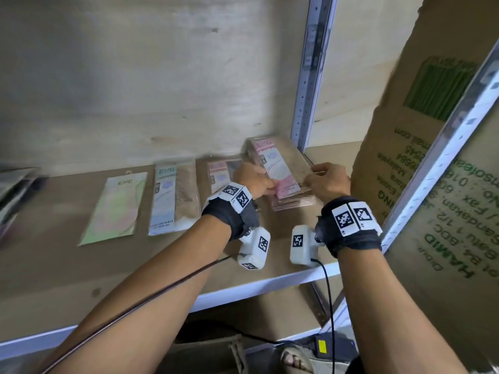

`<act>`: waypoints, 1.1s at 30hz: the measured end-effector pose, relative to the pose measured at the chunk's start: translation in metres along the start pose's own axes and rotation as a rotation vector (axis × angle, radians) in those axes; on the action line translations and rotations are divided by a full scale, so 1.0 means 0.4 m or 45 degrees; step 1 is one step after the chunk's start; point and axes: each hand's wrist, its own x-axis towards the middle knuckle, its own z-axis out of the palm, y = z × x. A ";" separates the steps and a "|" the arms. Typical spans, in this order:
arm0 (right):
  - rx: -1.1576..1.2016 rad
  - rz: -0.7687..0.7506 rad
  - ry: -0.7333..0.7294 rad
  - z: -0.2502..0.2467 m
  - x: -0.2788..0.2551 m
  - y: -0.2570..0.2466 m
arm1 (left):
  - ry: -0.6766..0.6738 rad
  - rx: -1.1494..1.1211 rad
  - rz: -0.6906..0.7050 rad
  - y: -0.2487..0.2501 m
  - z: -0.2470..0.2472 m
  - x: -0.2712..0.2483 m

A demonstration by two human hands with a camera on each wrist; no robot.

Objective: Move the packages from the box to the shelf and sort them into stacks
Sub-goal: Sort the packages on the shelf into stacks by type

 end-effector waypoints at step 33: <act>0.339 -0.385 -0.390 0.137 -0.208 -0.215 | 0.731 -0.048 0.183 -0.100 -0.643 -0.303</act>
